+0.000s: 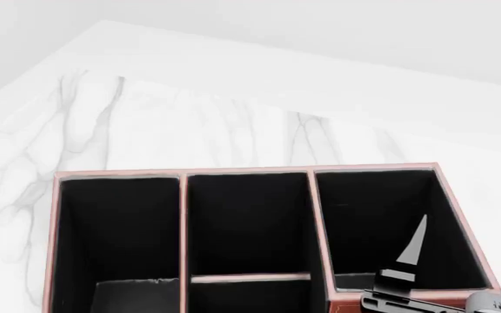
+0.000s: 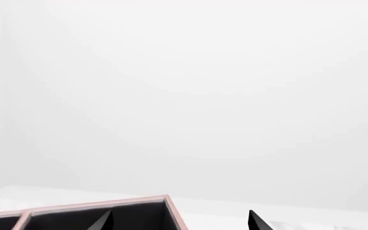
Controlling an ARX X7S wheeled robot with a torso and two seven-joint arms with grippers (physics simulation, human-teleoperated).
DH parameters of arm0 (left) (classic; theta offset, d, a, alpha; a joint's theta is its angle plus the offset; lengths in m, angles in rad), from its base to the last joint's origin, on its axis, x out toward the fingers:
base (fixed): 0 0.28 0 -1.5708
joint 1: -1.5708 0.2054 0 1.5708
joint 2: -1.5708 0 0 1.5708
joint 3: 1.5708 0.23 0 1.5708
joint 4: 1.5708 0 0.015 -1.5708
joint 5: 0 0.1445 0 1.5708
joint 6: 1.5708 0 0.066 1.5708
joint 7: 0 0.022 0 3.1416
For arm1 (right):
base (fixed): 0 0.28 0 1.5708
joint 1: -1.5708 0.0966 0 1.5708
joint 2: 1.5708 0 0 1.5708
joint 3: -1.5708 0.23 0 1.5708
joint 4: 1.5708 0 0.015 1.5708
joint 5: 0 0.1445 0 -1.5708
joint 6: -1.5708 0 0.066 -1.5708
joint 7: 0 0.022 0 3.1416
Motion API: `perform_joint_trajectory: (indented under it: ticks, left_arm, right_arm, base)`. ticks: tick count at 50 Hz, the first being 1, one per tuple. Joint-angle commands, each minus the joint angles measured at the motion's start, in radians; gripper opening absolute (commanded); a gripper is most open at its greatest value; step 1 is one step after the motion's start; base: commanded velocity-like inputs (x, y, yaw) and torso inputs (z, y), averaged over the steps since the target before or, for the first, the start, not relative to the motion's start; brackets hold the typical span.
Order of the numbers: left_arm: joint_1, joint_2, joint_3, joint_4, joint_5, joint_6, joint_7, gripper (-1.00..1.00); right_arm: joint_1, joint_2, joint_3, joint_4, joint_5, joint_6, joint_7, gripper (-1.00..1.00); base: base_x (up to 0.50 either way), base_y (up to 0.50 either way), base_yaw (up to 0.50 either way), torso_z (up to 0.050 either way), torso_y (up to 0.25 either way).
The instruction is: Pick up the book and place it in the front compartment of the caddy.
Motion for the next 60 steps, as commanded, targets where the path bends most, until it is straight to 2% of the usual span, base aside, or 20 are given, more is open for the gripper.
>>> perform_joint_trajectory:
  ticks: [1, 5, 12, 25, 36, 47, 52, 60]
  left_arm:
    - [-0.083, -0.025, -0.103, 0.102, -0.125, -0.05, -0.026, -1.0]
    - [-0.108, -0.045, -0.154, 0.168, -0.185, -0.054, -0.034, -1.0]
    - [-0.173, -0.045, -0.177, 0.177, -0.188, -0.051, -0.022, -1.0]
    - [-0.305, -0.012, -0.135, 0.138, -0.063, 0.01, 0.038, -1.0]
    - [-0.364, 0.012, -0.029, -0.054, 0.19, 0.22, 0.118, -1.0]
    - [-0.417, 0.041, 0.005, -0.201, 0.305, 0.359, 0.155, -1.0]
    - [-0.415, 0.065, 0.051, -0.3, 0.433, 0.511, 0.138, -1.0]
    - [-0.431, 0.103, 0.042, -0.384, 0.446, 0.573, 0.129, -1.0]
  right_arm:
    - [0.001, 0.004, -0.004, -0.005, 0.0, 0.001, 0.003, 1.0]
    - [0.001, 0.003, -0.008, 0.002, -0.003, -0.007, 0.003, 1.0]
    - [-0.003, 0.007, -0.004, -0.003, 0.001, -0.006, 0.005, 1.0]
    - [-0.004, 0.01, -0.007, -0.003, 0.0, -0.006, 0.011, 1.0]
    - [-0.005, 0.013, -0.01, 0.0, 0.0, -0.007, 0.013, 1.0]
    - [-0.001, 0.015, -0.016, 0.001, 0.0, -0.005, 0.017, 1.0]
    - [0.0, 0.02, -0.016, -0.003, -0.001, -0.003, 0.017, 1.0]
    - [0.001, 0.022, -0.018, 0.0, 0.0, -0.004, 0.018, 1.0]
  base:
    - [0.0, 0.0, 0.0, 0.0, 0.0]
    - [0.0, 0.0, 0.0, 0.0, 0.003]
    - [0.0, 0.0, 0.0, 0.0, 0.0]
    - [0.0, 0.0, 0.0, 0.0, 0.001]
    - [0.0, 0.0, 0.0, 0.0, 0.001]
    - [0.0, 0.0, 0.0, 0.0, 0.001]
    - [0.0, 0.0, 0.0, 0.0, 0.002]
    - [0.0, 0.0, 0.0, 0.0, 0.001]
